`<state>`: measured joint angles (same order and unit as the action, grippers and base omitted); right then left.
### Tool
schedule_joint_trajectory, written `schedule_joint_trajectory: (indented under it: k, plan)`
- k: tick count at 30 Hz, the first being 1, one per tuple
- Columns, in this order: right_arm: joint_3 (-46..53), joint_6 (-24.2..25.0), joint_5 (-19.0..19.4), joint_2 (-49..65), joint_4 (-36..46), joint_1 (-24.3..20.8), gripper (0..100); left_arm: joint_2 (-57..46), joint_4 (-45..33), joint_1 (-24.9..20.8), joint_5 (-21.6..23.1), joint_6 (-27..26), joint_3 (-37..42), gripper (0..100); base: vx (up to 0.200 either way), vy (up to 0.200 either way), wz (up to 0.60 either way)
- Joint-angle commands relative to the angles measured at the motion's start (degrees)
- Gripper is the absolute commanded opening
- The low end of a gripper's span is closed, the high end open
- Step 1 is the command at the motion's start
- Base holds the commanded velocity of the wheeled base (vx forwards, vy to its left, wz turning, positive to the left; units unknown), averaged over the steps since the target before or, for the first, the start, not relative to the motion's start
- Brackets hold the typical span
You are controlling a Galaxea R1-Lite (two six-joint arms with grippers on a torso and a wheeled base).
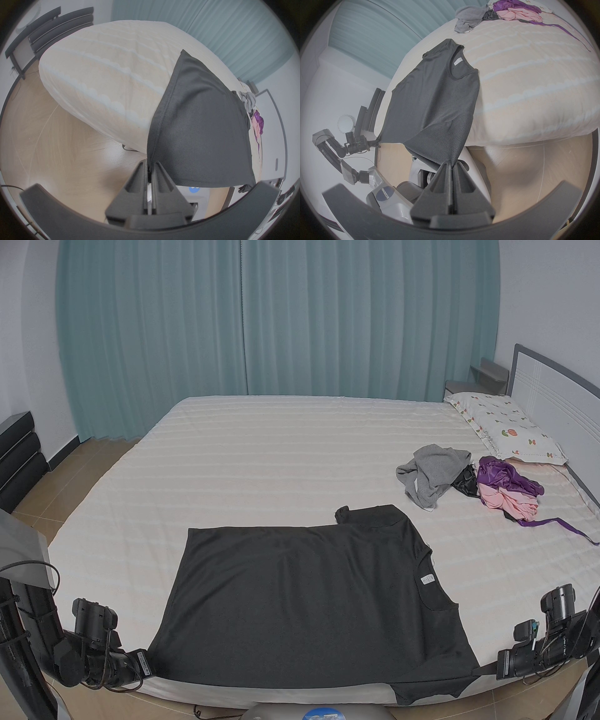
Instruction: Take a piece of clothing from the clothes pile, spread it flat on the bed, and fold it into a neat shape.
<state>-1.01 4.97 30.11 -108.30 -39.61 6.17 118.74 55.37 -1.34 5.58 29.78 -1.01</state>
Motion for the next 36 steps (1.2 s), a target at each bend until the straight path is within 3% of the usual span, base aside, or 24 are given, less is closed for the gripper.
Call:
schedule_joint_trajectory:
  k: [1,12,28,36]
  plan:
    - [1.01,-1.72,0.04,2.66,2.25,1.04,0,-1.49,-2.20,-0.15,-0.13,-2.54,1.01,0,0.000,0.000,0.00]
    - [1.01,-8.23,0.12,4.15,9.72,5.35,0,-3.60,-8.79,-0.15,-0.40,-5.88,1.01,0,0.000,0.000,0.00]
    - [1.01,-9.98,0.04,12.76,20.18,5.17,0,-12.74,-23.38,-0.50,-0.49,-13.43,1.01,0,0.000,0.000,0.00]
    - [1.01,-9.98,0.04,17.77,20.71,5.08,0,-14.23,-23.73,-1.65,-0.57,-13.35,0.75,0,0.000,0.000,0.00]
